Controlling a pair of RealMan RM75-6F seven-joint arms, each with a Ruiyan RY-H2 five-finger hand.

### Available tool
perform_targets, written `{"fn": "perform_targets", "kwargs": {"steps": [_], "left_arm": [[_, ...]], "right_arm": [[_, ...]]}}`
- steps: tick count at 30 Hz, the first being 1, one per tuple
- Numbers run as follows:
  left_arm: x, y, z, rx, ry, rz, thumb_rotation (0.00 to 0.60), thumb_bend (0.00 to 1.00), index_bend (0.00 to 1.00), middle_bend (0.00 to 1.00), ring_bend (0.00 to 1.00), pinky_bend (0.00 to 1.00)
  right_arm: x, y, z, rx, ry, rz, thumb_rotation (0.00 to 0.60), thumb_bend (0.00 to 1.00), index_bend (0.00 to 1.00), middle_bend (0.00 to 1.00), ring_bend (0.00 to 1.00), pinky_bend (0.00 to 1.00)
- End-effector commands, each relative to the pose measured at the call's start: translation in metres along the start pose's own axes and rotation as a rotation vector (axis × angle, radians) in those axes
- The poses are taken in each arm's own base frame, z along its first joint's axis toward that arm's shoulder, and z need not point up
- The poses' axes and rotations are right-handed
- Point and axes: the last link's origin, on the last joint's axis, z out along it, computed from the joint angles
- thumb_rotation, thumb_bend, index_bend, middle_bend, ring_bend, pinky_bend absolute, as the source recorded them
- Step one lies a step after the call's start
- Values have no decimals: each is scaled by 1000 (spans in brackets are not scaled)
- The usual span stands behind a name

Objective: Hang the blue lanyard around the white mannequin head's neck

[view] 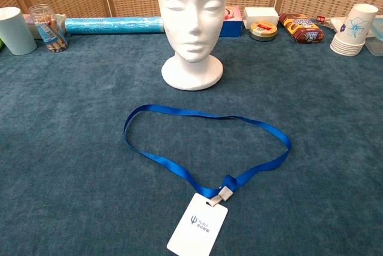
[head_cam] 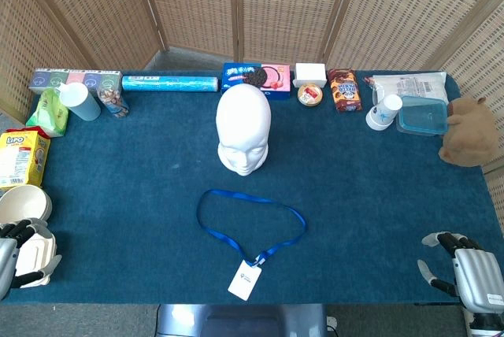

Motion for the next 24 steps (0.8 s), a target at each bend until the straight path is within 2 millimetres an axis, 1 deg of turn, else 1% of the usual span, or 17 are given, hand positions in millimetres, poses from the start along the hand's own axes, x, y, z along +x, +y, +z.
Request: {"fn": "perform_targets", "kwargs": {"steps": [1,7,17,20,24], "left_arm": [[-2,0,1,2,-8,2,527,221,457,362,340,284],[-7,0,4,7,-24,2,527,220,457,363,340,284],[-5,-2,12,4,-33,12,523,221,457,362,341,284],[-5,0,17,-4,-33,17,525,221,459,362,341,284],[-7,3,24,-16,-47,19,526,221,459,362,342,284]], "right_arm": [[1,-2,3,2,-6,-7,547,346,408,452,382,396],[1,-7,6,5,-5,-2,546,346,408,452,383,396],[2,-14,8,19,1,29,545,346,408,452,384,398],[3,-18,12,27,10,40,546,346,408,452,384,400],[3,-28,22,50,12,45,545,347,408,452,385,404]]}}
